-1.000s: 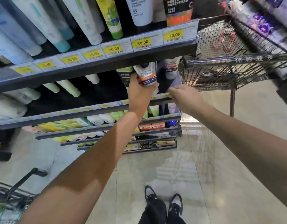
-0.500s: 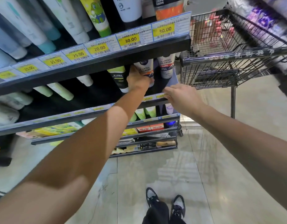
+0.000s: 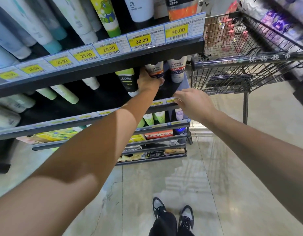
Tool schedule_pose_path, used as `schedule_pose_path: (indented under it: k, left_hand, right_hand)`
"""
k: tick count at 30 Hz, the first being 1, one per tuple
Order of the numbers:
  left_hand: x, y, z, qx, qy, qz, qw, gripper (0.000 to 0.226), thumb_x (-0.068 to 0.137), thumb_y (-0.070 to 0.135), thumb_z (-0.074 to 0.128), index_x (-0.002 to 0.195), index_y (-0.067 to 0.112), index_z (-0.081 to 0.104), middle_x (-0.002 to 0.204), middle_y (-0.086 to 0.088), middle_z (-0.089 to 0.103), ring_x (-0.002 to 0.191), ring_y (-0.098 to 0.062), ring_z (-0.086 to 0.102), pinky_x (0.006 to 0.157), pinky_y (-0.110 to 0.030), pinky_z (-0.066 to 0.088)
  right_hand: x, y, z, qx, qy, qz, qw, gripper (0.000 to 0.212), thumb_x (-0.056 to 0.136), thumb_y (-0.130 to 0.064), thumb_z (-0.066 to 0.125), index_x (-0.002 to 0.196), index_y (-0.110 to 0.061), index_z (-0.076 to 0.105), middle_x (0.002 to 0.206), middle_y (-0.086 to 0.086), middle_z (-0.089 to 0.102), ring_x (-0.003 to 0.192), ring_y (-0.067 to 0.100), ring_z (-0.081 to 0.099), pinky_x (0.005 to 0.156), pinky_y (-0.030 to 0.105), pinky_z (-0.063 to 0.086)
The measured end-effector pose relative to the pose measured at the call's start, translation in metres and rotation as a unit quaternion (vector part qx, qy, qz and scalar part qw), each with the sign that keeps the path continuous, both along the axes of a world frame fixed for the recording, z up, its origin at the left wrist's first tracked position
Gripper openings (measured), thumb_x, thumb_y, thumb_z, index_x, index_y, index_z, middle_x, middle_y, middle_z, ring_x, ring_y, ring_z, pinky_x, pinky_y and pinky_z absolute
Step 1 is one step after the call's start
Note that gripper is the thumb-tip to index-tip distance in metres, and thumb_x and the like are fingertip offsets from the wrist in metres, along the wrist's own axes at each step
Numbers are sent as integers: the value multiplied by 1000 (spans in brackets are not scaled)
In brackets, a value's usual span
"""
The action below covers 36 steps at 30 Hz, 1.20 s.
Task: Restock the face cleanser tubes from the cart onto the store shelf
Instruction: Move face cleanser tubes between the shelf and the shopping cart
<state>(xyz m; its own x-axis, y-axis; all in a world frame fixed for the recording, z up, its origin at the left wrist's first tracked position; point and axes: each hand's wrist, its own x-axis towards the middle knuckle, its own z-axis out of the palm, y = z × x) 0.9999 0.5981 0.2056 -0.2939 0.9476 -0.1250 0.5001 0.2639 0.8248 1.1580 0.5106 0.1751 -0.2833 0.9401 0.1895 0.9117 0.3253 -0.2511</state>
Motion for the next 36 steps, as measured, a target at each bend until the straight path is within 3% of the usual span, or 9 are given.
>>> schedule_pose_path:
  k: [3, 7, 13, 17, 20, 24, 29, 33, 36]
  left_hand:
    - [-1, -4, 1, -12, 5, -13, 1000, 69, 80, 19, 85, 139, 14, 49, 134, -8, 63, 119, -24, 63, 76, -15, 45]
    - [-7, -23, 8, -36, 20, -27, 999, 70, 80, 16, 85, 137, 4, 46, 134, -17, 63, 124, -34, 60, 100, -37, 50]
    - [-38, -98, 32, -22, 83, -105, 991, 69, 93, 23, 73, 151, 9, 40, 145, -14, 56, 133, -30, 54, 103, -37, 48]
    - [-86, -154, 63, -13, 182, -135, 974, 61, 99, 33, 63, 151, 11, 42, 145, -13, 53, 133, -30, 52, 108, -40, 47]
    - [-132, -195, 88, -34, 250, -127, 959, 63, 102, 39, 56, 154, 9, 38, 151, -13, 47, 138, -31, 46, 113, -43, 41]
    - [-200, -246, 109, -40, 287, -78, 954, 58, 104, 41, 53, 151, 8, 41, 149, -14, 49, 136, -33, 47, 111, -47, 41]
    - [-294, -317, 119, -54, 294, 2, 954, 50, 102, 41, 53, 142, 11, 52, 141, -12, 56, 129, -33, 52, 106, -43, 43]
    - [-379, -388, 108, -80, 318, 71, 942, 43, 103, 40, 50, 136, 13, 57, 133, -12, 61, 123, -36, 56, 105, -44, 40]
    - [-447, -448, 93, -118, 297, 145, 936, 53, 102, 51, 47, 139, 13, 54, 135, -12, 59, 124, -35, 54, 107, -43, 40]
  right_hand:
    - [-1, 0, 1, -16, -4, -13, 1000, 18, 101, -23, 54, 113, -20, 68, 97, 3, 71, 93, 28, 65, 69, 44, 58]
    - [-3, -2, 6, -45, -4, -22, 999, 18, 101, -27, 57, 114, -19, 67, 100, 3, 71, 99, 28, 64, 74, 46, 59]
    - [-13, -22, 43, -121, -26, -25, 992, 53, 97, -33, 65, 146, -21, 50, 140, 5, 60, 131, 29, 53, 101, 49, 50]
    - [-43, -56, 84, -100, -40, 1, 994, 52, 100, -36, 58, 149, -20, 49, 152, 7, 50, 143, 28, 42, 114, 54, 36]
    - [-82, -80, 110, -114, -25, 41, 992, 52, 101, -37, 58, 149, -20, 49, 154, 5, 50, 144, 27, 41, 117, 51, 36]
    - [-147, -105, 138, -114, -6, 109, 987, 46, 102, -34, 58, 146, -21, 53, 148, 2, 54, 138, 24, 47, 114, 40, 40]
    - [-258, -140, 157, -102, -22, 217, 971, 48, 105, -38, 53, 149, -19, 50, 153, -1, 50, 144, 17, 41, 116, 31, 31]
    - [-362, -184, 160, -112, -6, 288, 951, 43, 105, -38, 52, 144, -22, 54, 143, -3, 56, 135, 18, 50, 105, 35, 43]
    - [-443, -223, 153, -124, -12, 353, 927, 46, 105, -36, 52, 149, -24, 49, 150, -5, 51, 141, 17, 43, 110, 32, 36]
